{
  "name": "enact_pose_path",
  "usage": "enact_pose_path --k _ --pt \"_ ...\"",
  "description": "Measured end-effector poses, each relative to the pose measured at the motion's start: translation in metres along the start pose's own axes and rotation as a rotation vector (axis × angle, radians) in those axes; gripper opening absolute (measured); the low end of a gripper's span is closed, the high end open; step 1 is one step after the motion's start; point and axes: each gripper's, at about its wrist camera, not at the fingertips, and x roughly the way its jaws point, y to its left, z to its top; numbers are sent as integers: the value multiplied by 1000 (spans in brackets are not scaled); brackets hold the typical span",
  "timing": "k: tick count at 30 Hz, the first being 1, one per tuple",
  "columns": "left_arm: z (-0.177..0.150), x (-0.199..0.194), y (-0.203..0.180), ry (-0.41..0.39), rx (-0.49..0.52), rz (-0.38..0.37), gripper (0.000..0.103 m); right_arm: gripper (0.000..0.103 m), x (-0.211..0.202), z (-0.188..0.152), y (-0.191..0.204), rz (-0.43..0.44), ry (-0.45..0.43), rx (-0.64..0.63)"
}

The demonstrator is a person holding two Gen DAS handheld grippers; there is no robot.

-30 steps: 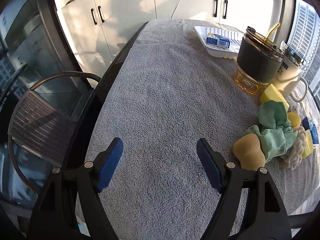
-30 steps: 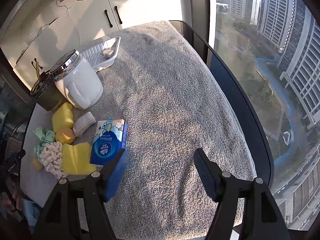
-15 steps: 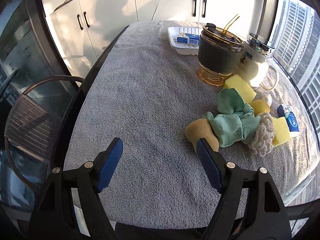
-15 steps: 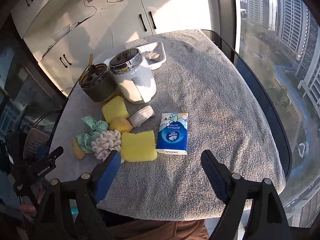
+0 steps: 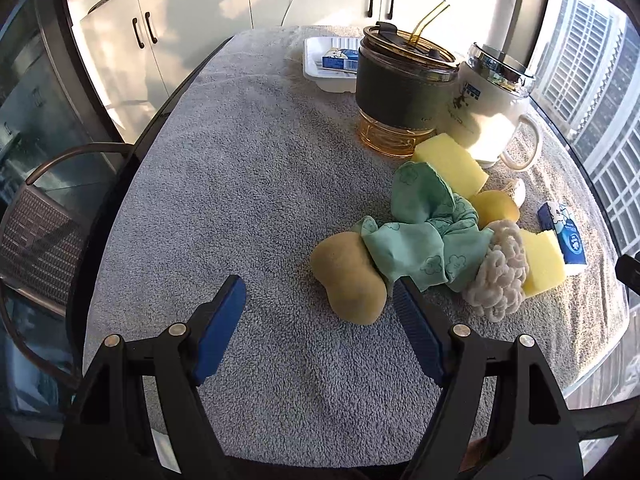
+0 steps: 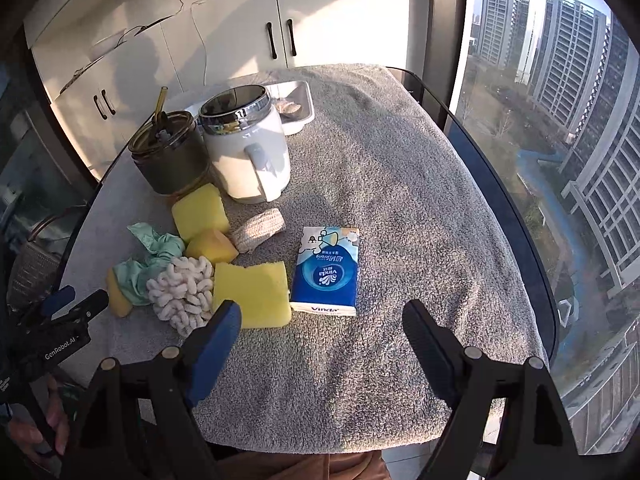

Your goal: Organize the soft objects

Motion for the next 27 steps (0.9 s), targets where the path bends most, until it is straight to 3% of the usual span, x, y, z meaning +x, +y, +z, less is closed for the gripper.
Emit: enact_pose_path --k 7,10,11,13,17,23,27 --pt "5 33 -4 44 -46 6 73 85 0 -1 3 -1 -12 -22" --pt "4 36 -1 46 -93 -90 38 85 0 0 4 -5 -17 -25" --pt "4 33 -3 41 -99 -77 35 85 1 1 3 -6 -16 -26" --pt "2 29 -7 26 -74 -26 34 85 5 1 2 -6 -10 -24" --pt "-1 8 4 -6 -114 -92 34 85 19 3 -3 -5 -13 -9" --pt "-2 -13 21 -51 -142 -61 34 85 63 15 -14 -79 14 37" --pt "-2 -14 32 -51 -170 -75 34 84 86 20 -14 -27 61 53"
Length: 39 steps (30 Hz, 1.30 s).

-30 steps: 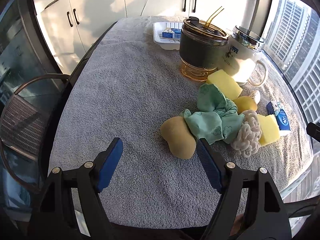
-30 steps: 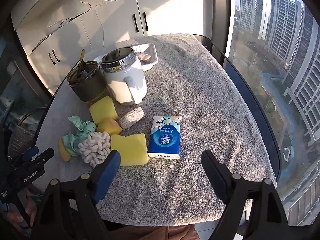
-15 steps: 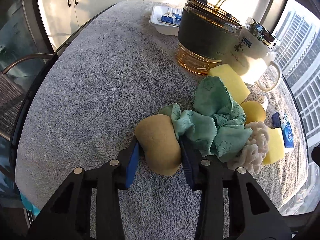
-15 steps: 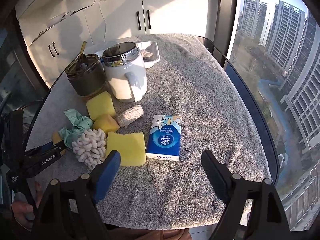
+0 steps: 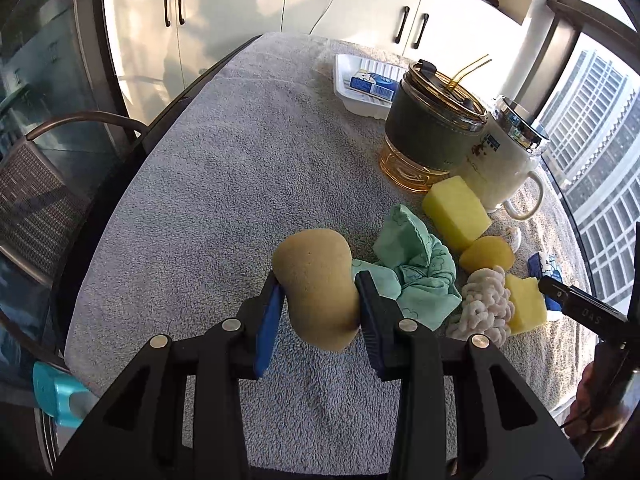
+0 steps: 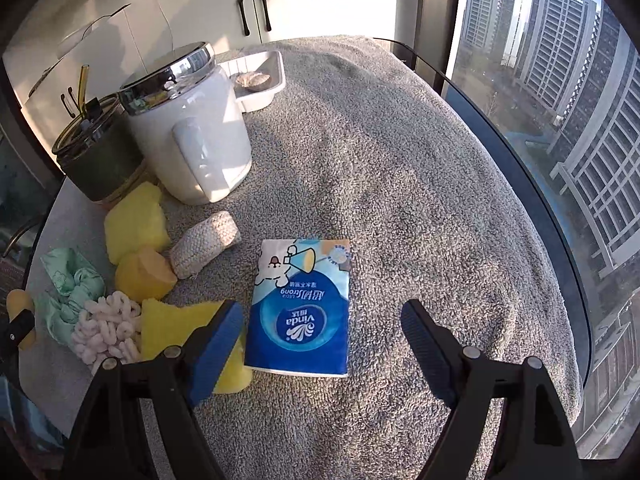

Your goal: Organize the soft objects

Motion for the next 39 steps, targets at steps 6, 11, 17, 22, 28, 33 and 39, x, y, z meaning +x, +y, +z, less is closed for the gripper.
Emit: enact_pose_path --k 6,11,17,22,28,33,39 --pt "1 6 11 6 -26 20 34 73 19 6 2 -34 18 3" --pt "1 12 17 14 -43 22 34 55 20 4 5 -53 29 -33" --pt "4 12 16 10 -35 33 34 55 1 -1 4 -20 1 -36" --pt "14 15 18 3 -32 58 34 55 -7 7 -1 -36 -19 -31" --pt "33 23 24 -9 -39 88 34 55 0 28 -8 -62 -22 -32" --pt "52 37 31 -8 -49 116 34 55 6 48 -14 -76 -27 -27" --pt "75 57 39 6 -54 153 34 55 15 72 -17 -101 -30 -35"
